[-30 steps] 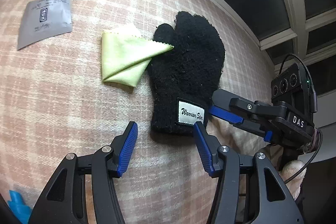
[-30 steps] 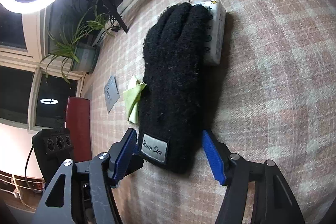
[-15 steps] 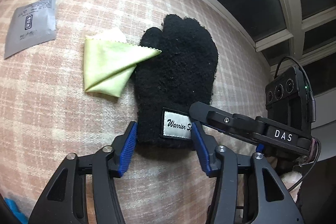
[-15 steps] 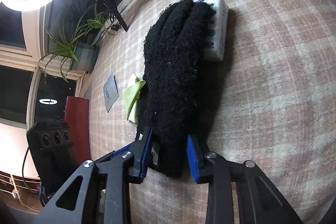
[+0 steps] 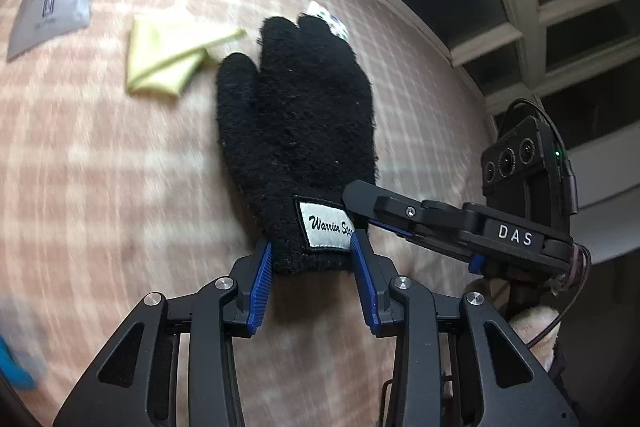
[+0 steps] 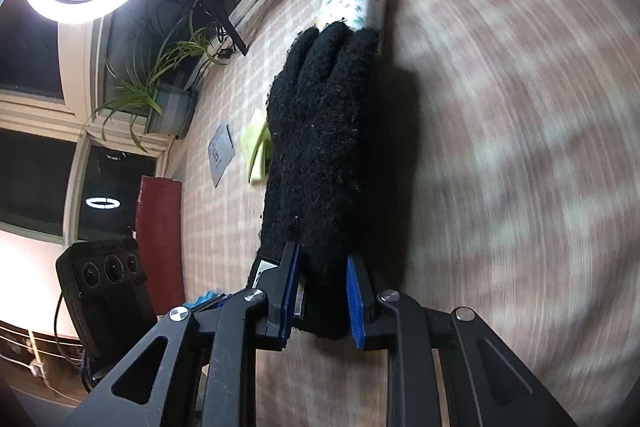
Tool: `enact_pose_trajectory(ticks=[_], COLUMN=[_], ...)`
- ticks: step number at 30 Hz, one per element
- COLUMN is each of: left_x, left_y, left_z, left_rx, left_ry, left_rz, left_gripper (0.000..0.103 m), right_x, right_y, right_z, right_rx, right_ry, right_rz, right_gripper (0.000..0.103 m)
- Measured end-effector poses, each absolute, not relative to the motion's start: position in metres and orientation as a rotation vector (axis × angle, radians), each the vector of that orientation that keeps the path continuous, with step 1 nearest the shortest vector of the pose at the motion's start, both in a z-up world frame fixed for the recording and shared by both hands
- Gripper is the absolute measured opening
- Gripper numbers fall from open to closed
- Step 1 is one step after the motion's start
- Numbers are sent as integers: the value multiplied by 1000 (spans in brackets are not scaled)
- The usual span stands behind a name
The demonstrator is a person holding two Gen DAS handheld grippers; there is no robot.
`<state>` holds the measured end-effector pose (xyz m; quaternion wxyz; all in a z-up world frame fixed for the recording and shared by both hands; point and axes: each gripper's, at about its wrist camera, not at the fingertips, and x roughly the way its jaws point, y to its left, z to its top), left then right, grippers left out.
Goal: Organize soft objects
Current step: 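Lift the black glove and carry it toward the cardboard box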
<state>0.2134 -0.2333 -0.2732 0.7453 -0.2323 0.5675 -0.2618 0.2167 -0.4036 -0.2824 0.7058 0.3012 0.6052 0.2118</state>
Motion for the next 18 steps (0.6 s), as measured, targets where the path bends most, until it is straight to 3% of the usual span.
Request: enact_pose_trajectory(ticks=[11,18], left_x=[175,158], left_y=[-246,-216], left_z=[-248,-234], left_rx=[-483,-455], left_ry=[1206,1150], left_rz=[-660,-683], left_gripper=[22,19], right_x=[160,149], right_y=[-401,-383], right_z=[-261,-235], right_rx=[746,717], right_ry=[1284,1229], right_rz=[471,485], right_gripper=[16,13])
